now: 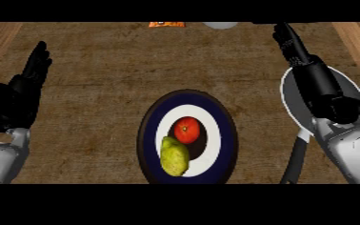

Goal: Pick the tomato from the plate and place it in the pan

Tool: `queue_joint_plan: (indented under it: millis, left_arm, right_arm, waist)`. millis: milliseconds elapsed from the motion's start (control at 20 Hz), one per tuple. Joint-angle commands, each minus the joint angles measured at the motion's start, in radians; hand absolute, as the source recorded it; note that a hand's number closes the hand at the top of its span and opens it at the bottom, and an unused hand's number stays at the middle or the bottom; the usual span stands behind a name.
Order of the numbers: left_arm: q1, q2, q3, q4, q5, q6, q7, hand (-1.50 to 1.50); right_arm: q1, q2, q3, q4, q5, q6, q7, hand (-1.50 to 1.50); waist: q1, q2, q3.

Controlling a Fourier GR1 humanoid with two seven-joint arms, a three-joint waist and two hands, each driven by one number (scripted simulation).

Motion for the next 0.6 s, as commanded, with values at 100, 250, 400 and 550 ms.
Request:
queue_joint_plan:
  millis: [100,250,400,550]
  left_arm:
    - [-0.032,-0.088,-0.025,-0.033,0.054,-0.016,0.029,0.0]
    - [-0.04,-0.167,-0.037,-0.031,0.111,-0.02,0.019,0.0]
    - [0.045,-0.192,-0.009,-0.019,0.174,-0.056,0.007,0.0]
    - [0.053,-0.184,0.009,-0.022,0.171,-0.056,0.01,0.0]
  right_arm:
    - [-0.129,0.137,0.11,0.056,-0.089,0.159,0.013,1.5]
    - [-0.223,0.22,0.18,0.051,-0.191,0.304,0.018,1.5]
    - [-0.204,0.086,0.198,0.129,0.106,0.218,-0.057,1.5]
    - [-0.097,-0.053,0.219,0.022,0.146,0.317,-0.153,-1.5]
  waist:
    - [0.076,-0.018,-0.021]
    - [0.121,-0.005,-0.024]
    - [0.044,-0.026,-0.022]
    - [0.017,-0.032,-0.021]
